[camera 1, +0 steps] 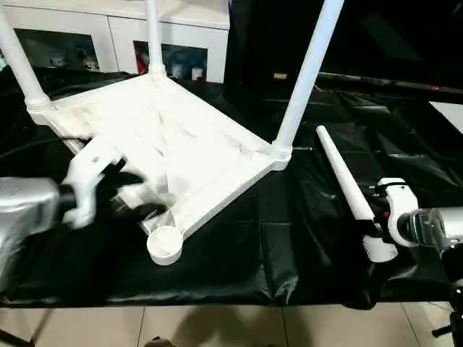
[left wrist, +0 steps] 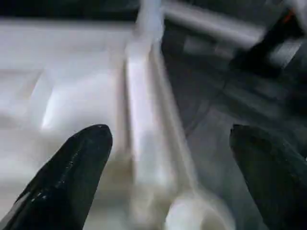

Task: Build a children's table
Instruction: Pick table leg

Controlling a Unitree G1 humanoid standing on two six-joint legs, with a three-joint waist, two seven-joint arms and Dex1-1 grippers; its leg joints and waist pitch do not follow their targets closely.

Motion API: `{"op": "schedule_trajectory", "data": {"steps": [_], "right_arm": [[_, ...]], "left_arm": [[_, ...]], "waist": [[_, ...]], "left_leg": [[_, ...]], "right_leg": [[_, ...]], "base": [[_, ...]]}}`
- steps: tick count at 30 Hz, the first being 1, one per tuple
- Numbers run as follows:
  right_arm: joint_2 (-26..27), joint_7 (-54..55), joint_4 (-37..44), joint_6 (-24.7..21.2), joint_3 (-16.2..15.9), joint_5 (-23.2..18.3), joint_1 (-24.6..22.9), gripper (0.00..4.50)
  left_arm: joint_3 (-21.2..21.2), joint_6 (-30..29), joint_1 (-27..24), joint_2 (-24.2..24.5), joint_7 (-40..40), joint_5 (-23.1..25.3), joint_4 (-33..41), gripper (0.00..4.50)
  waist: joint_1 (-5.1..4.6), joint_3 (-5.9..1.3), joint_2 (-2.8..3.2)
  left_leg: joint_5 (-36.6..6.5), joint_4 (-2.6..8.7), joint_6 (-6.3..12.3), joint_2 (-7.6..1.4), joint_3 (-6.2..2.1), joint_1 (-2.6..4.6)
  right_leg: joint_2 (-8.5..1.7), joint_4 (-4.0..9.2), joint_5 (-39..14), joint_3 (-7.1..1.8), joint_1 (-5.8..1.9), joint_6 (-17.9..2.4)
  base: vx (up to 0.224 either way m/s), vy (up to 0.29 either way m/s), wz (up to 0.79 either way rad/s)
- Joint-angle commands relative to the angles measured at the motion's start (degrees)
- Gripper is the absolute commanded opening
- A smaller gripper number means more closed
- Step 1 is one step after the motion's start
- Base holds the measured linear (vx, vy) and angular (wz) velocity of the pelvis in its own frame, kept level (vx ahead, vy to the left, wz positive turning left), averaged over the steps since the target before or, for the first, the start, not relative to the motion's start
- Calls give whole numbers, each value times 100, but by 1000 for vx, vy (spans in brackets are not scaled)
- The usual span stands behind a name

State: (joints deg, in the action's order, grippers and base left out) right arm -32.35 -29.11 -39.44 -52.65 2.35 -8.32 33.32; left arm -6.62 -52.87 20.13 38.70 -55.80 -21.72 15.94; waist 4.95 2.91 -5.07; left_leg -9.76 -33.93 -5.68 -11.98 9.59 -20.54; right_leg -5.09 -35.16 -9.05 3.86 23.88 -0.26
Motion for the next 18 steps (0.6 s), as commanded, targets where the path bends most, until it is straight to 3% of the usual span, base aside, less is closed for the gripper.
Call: {"op": "schedule_trajectory", "data": {"steps": [1, 4, 6, 7, 8, 9, 11, 12, 15, 18], "right_arm": [[16, 285, -122, 120, 261, -2, -20, 264], [147, 991, -124, 671, 856, -147, -74, 245], [194, 1118, -82, 767, 994, -199, -80, 223], [262, 1303, -13, 1081, 1164, -238, -85, 215], [395, 1529, 196, 1843, 1438, -335, -102, 209], [417, 1560, 230, 1974, 1478, -352, -101, 205], [635, 1594, 652, 2680, 1756, -533, -101, 195], [699, 1592, 770, 2819, 1811, -582, -103, 195], [1076, 1419, 1466, 3527, 2034, -902, -115, 191], [1427, 1394, 2079, 4227, 1985, -1050, -179, 189]], "left_arm": [[-40, 17, 186, -164, 153, -125, -148, 450], [-26, 160, 619, -840, 592, -143, -606, 450], [-62, 123, 732, -1046, 720, -193, -717, 450], [-46, 124, 844, -1273, 877, -231, -839, 450], [-36, 138, 1033, -1710, 1178, -298, -1047, 450], [-35, 143, 1066, -1775, 1224, -308, -1084, 450], [-74, 111, 1340, -2265, 1600, -380, -1386, 450], [-86, 108, 1389, -2339, 1621, -412, -1427, 450], [-174, 36, 1673, -2724, 1703, -628, -1662, 450], [66, 105, 1833, -2733, 1557, -561, -1769, 450]], "waist": [[-23, -341, 110], [-6, -355, 164], [-9, -379, 122], [-13, -383, 144], [-18, -392, 183], [-21, -395, 150], [-17, -419, 139], [-28, -428, 118], [-40, -421, 134], [-55, -417, 159]], "left_leg": [[-1843, 391, -265, -13, 29, 30], [-1799, 364, -299, 6, 52, 62], [-1669, 368, -261, 14, 44, 19], [-1578, 374, -227, 8, 46, 12], [-1527, 363, -236, 7, 54, 18], [-1497, 356, -220, 5, 68, 10], [-1272, 336, -97, 28, 73, -37], [-1137, 329, -8, 32, 73, -61], [-1034, 322, 113, 34, 80, -74], [-1001, 336, 203, 19, 79, -61]], "right_leg": [[-158, 458, -2083, -168, -245, -804], [-157, 479, -2061, -166, -227, -741], [-141, 444, -1864, -157, -280, -736], [-148, 436, -1712, -162, -281, -749], [-142, 437, -1530, -163, -278, -779], [-151, 438, -1462, -166, -283, -789], [-144, 401, -1273, -156, -327, -831], [-143, 388, -1203, -155, -349, -818], [-149, 403, -1312, -153, -350, -733], [-141, 414, -1383, -150, -317, -699]], "base": [[0, 0, 0], [0, 0, 0], [0, 0, 0], [0, 0, 0], [0, 0, 0], [0, 0, 0], [0, 0, 0], [0, 0, 0], [0, 0, 0], [0, 0, 0]]}}
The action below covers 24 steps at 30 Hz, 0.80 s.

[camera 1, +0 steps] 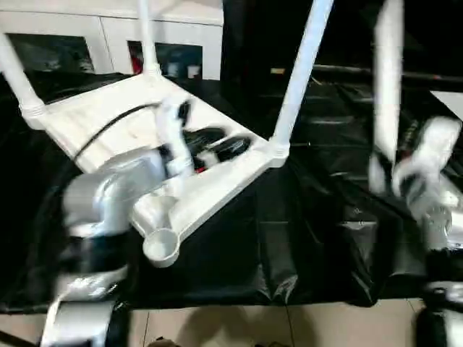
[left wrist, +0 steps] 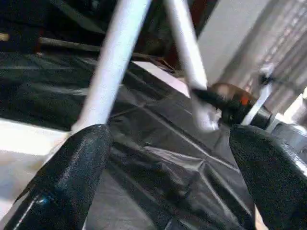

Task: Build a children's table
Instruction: Pick table leg

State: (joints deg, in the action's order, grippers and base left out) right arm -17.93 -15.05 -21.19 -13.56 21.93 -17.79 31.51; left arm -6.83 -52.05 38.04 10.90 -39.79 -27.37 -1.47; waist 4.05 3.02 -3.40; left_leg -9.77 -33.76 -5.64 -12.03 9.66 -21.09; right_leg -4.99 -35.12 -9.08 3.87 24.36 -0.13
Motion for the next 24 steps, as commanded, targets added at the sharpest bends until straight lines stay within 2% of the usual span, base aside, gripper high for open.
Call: {"op": "schedule_trajectory", "data": {"steps": [1, 2, 5, 6, 7, 10, 12, 13, 16, 17, 19, 21, 22, 24], "right_arm": [[5, -27, 284, 327, 28, -128, -1, 188], [229, -171, 637, 514, 6, -342, -36, 188], [409, -468, 1062, 557, -157, -539, -108, 188], [482, -749, 1390, 586, -453, -548, -177, 188], [489, -833, 1484, 660, -591, -487, -188, 188], [557, -1037, 1661, 721, -815, -494, -175, 188], [563, -1206, 1762, 711, -1062, -456, -183, 188], [558, -1258, 1789, 697, -1142, -436, -194, 188], [545, -1430, 1820, 608, -1496, -246, -319, 188], [534, -1491, 1787, 623, -1756, -20, -414, 188], [539, -1486, 1728, 676, -2031, 259, -513, 188], [585, -1408, 1655, 702, -2280, 507, -583, 188], [624, -1377, 1637, 714, -2371, 559, -604, 188], [659, -1356, 1629, 763, -2460, 622, -619, 188]], "left_arm": [[78, 28, 52, 37, -35, -2, -36, 450], [-66, 107, 185, -84, 107, -78, -166, 450], [-183, 178, 331, -165, 229, -119, -326, 450], [-329, 223, 471, -251, 327, -213, -470, 450], [-427, 205, 540, -315, 369, -309, -513, 450], [-687, 150, 761, -469, 558, -532, -669, 450], [-807, 163, 900, -547, 638, -659, -726, 450], [-831, 174, 932, -567, 650, -688, -731, 450], [-950, 164, 1038, -655, 695, -815, -769, 450], [-1013, 169, 1104, -715, 729, -885, -812, 450], [-1050, 173, 1155, -784, 801, -935, -841, 450], [-989, 211, 1151, -842, 913, -867, -885, 450], [-974, 232, 1150, -877, 1036, -833, -951, 450], [-970, 277, 1151, -918, 1195, -768, -1045, 450]], "waist": [[23, -431, 8], [21, -421, 5], [19, -418, -1], [28, -416, 28], [31, -408, 5], [59, -407, 9], [77, -404, -35], [91, -396, -22], [103, -395, -25], [118, -389, -61], [121, -389, -42], [114, -389, -56], [117, -391, -110], [122, -384, -83]], "left_leg": [[-969, 320, 203, 11, 70, 10], [-983, 324, 227, 13, 76, 17], [-1061, 333, 264, 20, 74, 15], [-1093, 338, 258, 14, 63, 16], [-1136, 340, 252, 15, 67, 9], [-1193, 347, 197, 7, 58, 15], [-1178, 343, 200, 4, 59, 13], [-1141, 351, 205, 1, 54, 10], [-1084, 346, 212, 3, 62, 3], [-1059, 345, 205, 15, 62, -13], [-1070, 351, 155, 3, 53, -8], [-1081, 356, 119, 0, 49, -11], [-1078, 352, 135, 0, 56, -12], [-1147, 357, 133, -1, 48, -7]], "right_leg": [[-142, 395, -1259, -155, -358, -762], [-129, 387, -1162, -159, -357, -829], [-129, 404, -1229, -153, -371, -817], [-142, 410, -1277, -153, -372, -809], [-141, 429, -1338, -153, -378, -789], [-162, 431, -1484, -155, -370, -797], [-163, 426, -1492, -161, -371, -784], [-166, 422, -1459, -162, -369, -781], [-168, 420, -1370, -170, -369, -806], [-172, 421, -1459, -166, -380, -764], [-183, 435, -1497, -169, -372, -753], [-177, 431, -1468, -170, -374, -741], [-179, 438, -1475, -170, -376, -724], [-186, 443, -1580, -173, -367, -658]], "base": [[0, 0, 0], [0, 0, 0], [0, 0, 0], [0, 0, 0], [0, 0, 0], [0, 0, 0], [0, 0, 0], [0, 0, 0], [0, 0, 0], [0, 0, 0], [0, 0, 0], [0, 0, 0], [0, 0, 0], [0, 0, 0]]}}
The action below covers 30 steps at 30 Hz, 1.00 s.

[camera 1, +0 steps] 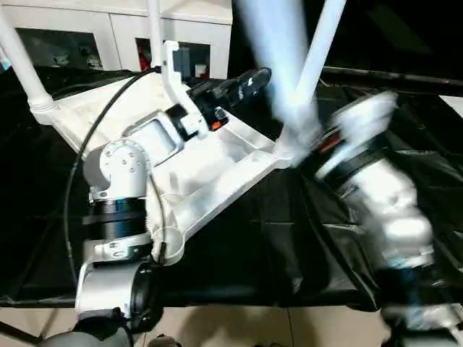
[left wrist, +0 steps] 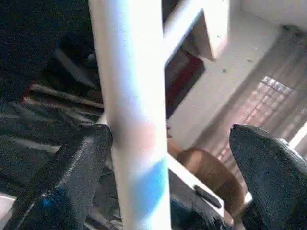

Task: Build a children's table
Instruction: Pick table leg

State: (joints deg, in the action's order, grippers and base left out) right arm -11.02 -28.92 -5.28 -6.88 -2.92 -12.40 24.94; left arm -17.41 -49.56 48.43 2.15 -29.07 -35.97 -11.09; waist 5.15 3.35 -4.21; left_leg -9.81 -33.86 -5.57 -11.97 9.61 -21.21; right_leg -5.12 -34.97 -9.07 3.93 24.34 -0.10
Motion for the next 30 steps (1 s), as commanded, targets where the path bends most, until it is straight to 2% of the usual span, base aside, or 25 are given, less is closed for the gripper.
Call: {"op": "schedule_trajectory", "data": {"steps": [1, 2, 3, 4, 6, 7, 11, 12, 13, 14, 15, 16, 17, 20, 22, 24, 25, 26, 28, 30], "right_arm": [[11, 49, 46, 111, -88, 139, 20, 188], [12, 50, 47, 112, -91, 140, 20, 188], [15, 144, -47, 129, -328, 450, 36, 188], [15, 144, -47, 129, -328, 450, 36, 188], [36, 356, -185, 172, -511, 806, 89, 188], [49, 457, -246, 147, -580, 940, 125, 188], [123, 778, -504, 202, -1073, 1622, 292, 188], [153, 834, -542, 233, -1203, 1773, 323, 188], [173, 866, -560, 248, -1279, 1860, 341, 188], [199, 929, -584, 306, -1398, 2012, 366, 188], [241, 1016, -597, 297, -1465, 2109, 378, 188], [302, 1091, -629, 271, -1488, 2151, 390, 188], [344, 1148, -651, 256, -1503, 2186, 403, 188], [420, 1310, -721, 254, -1531, 2304, 427, 188], [445, 1346, -771, 264, -1560, 2375, 442, 188], [474, 1407, -823, 235, -1514, 2375, 458, 188], [474, 1407, -823, 235, -1514, 2375, 458, 223], [512, 1517, -888, 197, -1415, 2359, 495, 223], [571, 1585, -944, 147, -1309, 2284, 524, 257], [559, 1654, -964, 165, -1311, 2350, 544, 269]], "left_arm": [[121, 162, 110, -80, 319, 253, -229, 450], [122, 166, 110, -81, 325, 257, -234, 450], [103, 345, 136, -119, 555, 413, -444, 450], [103, 345, 136, -119, 555, 413, -444, 450], [-10, 412, 174, -183, 787, 419, -566, 450], [-15, 438, 182, -183, 865, 461, -597, 421], [-178, 501, 224, -255, 1350, 456, -747, 408], [-239, 556, 251, -268, 1478, 471, -810, 395], [-272, 597, 268, -270, 1541, 489, -850, 395], [-360, 666, 314, -273, 1666, 477, -956, 374], [-432, 734, 342, -266, 1767, 475, -1034, 374], [-475, 773, 359, -252, 1811, 458, -1089, 373], [-525, 766, 371, -246, 1892, 443, -1116, 368], [-582, 749, 358, -236, 2023, 405, -1109, 334], [-612, 736, 344, -249, 2103, 374, -1110, 326], [-633, 734, 333, -273, 2172, 355, -1101, 311], [-633, 734, 333, -273, 2172, 355, -1101, 297], [-621, 712, 332, -281, 2171, 336, -1086, 291], [-660, 732, 331, -319, 2234, 298, -1080, 280], [-640, 735, 324, -319, 2240, 304, -1075, 251]], "waist": [[11, -419, -2], [8, -415, -2], [5, -422, -4], [-1, -415, -5], [4, -418, -13], [2, -419, -29], [-21, -413, -30], [-22, -411, -61], [-13, -407, -35], [-19, -412, -41], [-21, -415, -54], [-20, -411, -47], [-24, -410, -82], [-23, -410, -38], [-13, -410, -70], [-4, -405, -56], [-8, -407, -89], [-6, -406, -72], [-16, -408, -76], [-14, -410, -86]], "left_leg": [[-1140, 372, 128, -13, 48, 5], [-1126, 374, 126, -15, 43, 2], [-1097, 375, 121, -19, 39, 8], [-1058, 373, 105, -11, 39, -3], [-1025, 370, 91, -10, 42, 3], [-1004, 369, 72, -11, 42, 0], [-1059, 366, 9, 3, 40, -5], [-1072, 361, 20, 3, 47, -2], [-1106, 368, 9, -3, 39, 8], [-1095, 365, 7, -8, 36, 8], [-1084, 364, 15, -7, 35, 10], [-1071, 364, 19, -1, 38, 10], [-1065, 365, 41, -3, 40, 6], [-1097, 375, -3, -18, 32, 31], [-1145, 375, -4, -20, 34, 35], [-1151, 379, -17, -21, 33, 34], [-1150, 375, -14, -20, 36, 33], [-1184, 382, -28, -20, 31, 32], [-1200, 380, -52, -21, 28, 38], [-1158, 377, -53, -19, 31, 38]], "right_leg": [[-169, 426, -1550, -180, -364, -631], [-168, 431, -1514, -180, -362, -613], [-169, 411, -1412, -181, -371, -622], [-161, 420, -1330, -182, -369, -621], [-170, 399, -1233, -187, -378, -667], [-174, 389, -1226, -187, -379, -694], [-168, 387, -1299, -187, -386, -659], [-172, 402, -1342, -189, -380, -630], [-179, 404, -1411, -189, -375, -597], [-173, 394, -1340, -192, -366, -588], [-168, 383, -1265, -191, -368, -589], [-163, 381, -1238, -193, -364, -592], [-169, 383, -1196, -196, -367, -606], [-162, 360, -1038, -197, -354, -675], [-169, 351, -1025, -197, -361, -691], [-174, 354, -1034, -202, -359, -676], [-173, 354, -1030, -202, -362, -665], [-180, 352, -1079, -202, -359, -650], [-178, 353, -1055, -201, -358, -654], [-174, 344, -961, -204, -361, -667]], "base": [[0, 0, 0], [0, 0, 0], [0, 0, 0], [0, 0, 0], [0, 0, 0], [0, 0, 0], [0, 0, 0], [0, 0, 0], [0, 0, 0], [0, 0, 0], [0, 0, 0], [0, 0, 0], [0, 0, 0], [0, 0, 0], [0, 0, 0], [0, 0, 0], [0, 0, 0], [0, 0, 0], [0, 0, 0], [0, 0, 0]]}}
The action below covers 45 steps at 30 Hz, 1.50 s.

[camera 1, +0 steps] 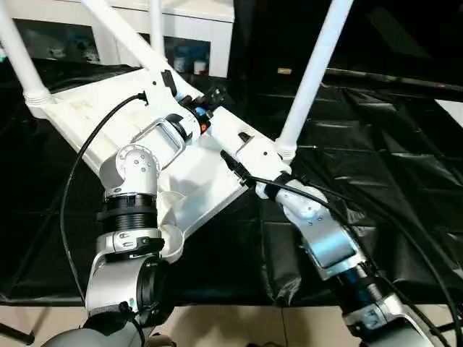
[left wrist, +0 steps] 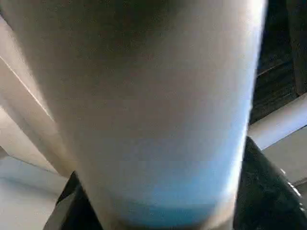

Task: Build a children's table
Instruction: Pick table leg

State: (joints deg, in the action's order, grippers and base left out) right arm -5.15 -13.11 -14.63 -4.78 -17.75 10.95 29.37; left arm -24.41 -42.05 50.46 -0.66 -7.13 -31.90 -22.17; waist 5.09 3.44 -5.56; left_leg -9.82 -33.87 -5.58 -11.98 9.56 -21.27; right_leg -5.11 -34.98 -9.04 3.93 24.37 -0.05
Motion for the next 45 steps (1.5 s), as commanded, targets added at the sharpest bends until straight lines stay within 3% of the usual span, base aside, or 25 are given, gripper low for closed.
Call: {"op": "schedule_trajectory", "data": {"steps": [1, 3, 5, 7, 11, 16, 19, 20, 21, 23, 24, 27, 28, 33, 39, 43, 45], "right_arm": [[-17, 74, -31, -49, 181, 2, 98, 284], [6, 30, -36, -56, 203, -50, 97, 291], [14, 25, -37, -48, 210, -44, 97, 321], [42, 28, 14, 32, 268, -122, 65, 328], [-24, -137, 75, 113, 248, -211, 37, 364], [-319, -1043, 556, 27, 189, -663, -154, 398], [-688, -2059, 1292, -1089, 643, -1802, -366, 398], [-688, -2059, 1292, -1089, 643, -1802, -366, 398], [-862, -2339, 1484, -1403, 803, -2129, -408, 398], [-1316, -2824, 1573, -1922, 1351, -2832, -403, 398], [-1316, -2824, 1573, -1922, 1351, -2832, -403, 398], [-1639, -3217, 1532, -2264, 1739, -3344, -385, 398], [-1639, -3217, 1532, -2264, 1739, -3344, -385, 398], [-1975, -3643, 1231, -3296, 2311, -4169, -188, 398], [-2033, -4000, 1088, -4166, 2286, -4766, -67, 398], [-2067, -4149, 1073, -4362, 2136, -4833, -45, 398], [-2032, -4319, 1083, -4528, 1839, -4827, -24, 398]], "left_arm": [[64, -22, 113, -39, 52, -107, 48, 247], [69, -41, 124, -39, 19, -137, 46, 245], [72, -22, 133, -35, 28, -131, 37, 207], [87, -35, 116, -2, -9, -147, 54, 205], [201, -42, 84, 96, -146, -76, 62, 185], [487, 61, 54, 376, -496, 147, -32, 182], [527, -57, 141, 576, -849, 55, -99, 182], [527, -57, 141, 576, -849, 55, -99, 182], [551, -108, 164, 644, -961, 20, -113, 182], [718, -231, 164, 809, -1271, 4, -78, 182], [718, -231, 164, 809, -1271, 4, -78, 182], [834, -319, 161, 900, -1499, -40, -59, 182], [834, -319, 161, 900, -1499, -40, -59, 182], [1264, -975, 79, 1029, -2344, -436, 404, 182], [1608, -1443, 39, 1059, -2932, -811, 897, 181], [1682, -1504, 39, 1054, -3079, -862, 996, 181], [1769, -1604, 2, 1049, -3226, -970, 1155, 181]], "waist": [[-4, -420, 71], [1, -420, 39], [-5, -418, 44], [-10, -417, 73], [-14, -420, 60], [9, -421, 62], [27, -420, 63], [23, -413, 54], [37, -412, 60], [69, -419, 41], [58, -407, 31], [90, -406, 19], [97, -409, 26], [113, -428, -7], [119, -417, -21], [134, -413, -15], [140, -419, -16]], "left_leg": [[-1136, 376, -55, -16, 35, 45], [-1100, 369, -20, -7, 41, 36], [-1116, 373, -15, -10, 39, 36], [-1161, 374, -28, -12, 39, 43], [-1173, 375, -26, -12, 35, 40], [-1101, 376, 84, -26, 27, 41], [-1071, 368, 169, -37, 29, 53], [-1108, 373, 227, -21, 35, 62], [-1089, 377, 195, -44, 24, 48], [-1122, 368, 171, -50, 28, 64], [-1159, 368, 183, -40, 37, 60], [-1235, 363, 105, -41, 37, 64], [-1203, 360, 92, -48, 36, 59], [-945, 344, 104, -48, 41, 42], [-896, 334, 95, -40, 56, 23], [-966, 342, 24, -44, 50, 24], [-952, 344, -28, -49, 42, 27]], "right_leg": [[-177, 335, -916, -206, -366, -683], [-181, 338, -917, -204, -377, -665], [-178, 346, -979, -202, -369, -650], [-176, 353, -1014, -204, -362, -641], [-169, 348, -984, -199, -368, -638], [-171, 336, -832, -203, -392, -636], [-186, 328, -791, -210, -390, -769], [-154, 345, -812, -202, -404, -780], [-181, 336, -825, -208, -395, -807], [-198, 348, -993, -205, -404, -803], [-185, 357, -1047, -204, -403, -811], [-217, 405, -1505, -190, -393, -758], [-221, 399, -1476, -194, -387, -772], [-224, 360, -1251, -189, -396, -937], [-226, 371, -1362, -175, -404, -1004], [-232, 411, -1650, -173, -398, -833], [-233, 401, -1669, -173, -401, -792]], "base": [[0, 0, 0], [0, 0, 0], [0, 0, 0], [0, 0, 0], [0, 0, 0], [0, 0, 0], [0, 0, 0], [0, 0, 0], [0, 0, 0], [0, 0, 0], [0, 0, 0], [0, 0, 0], [0, 0, 0], [0, 0, 0], [0, 0, 0], [0, 0, 0], [0, 0, 0]]}}
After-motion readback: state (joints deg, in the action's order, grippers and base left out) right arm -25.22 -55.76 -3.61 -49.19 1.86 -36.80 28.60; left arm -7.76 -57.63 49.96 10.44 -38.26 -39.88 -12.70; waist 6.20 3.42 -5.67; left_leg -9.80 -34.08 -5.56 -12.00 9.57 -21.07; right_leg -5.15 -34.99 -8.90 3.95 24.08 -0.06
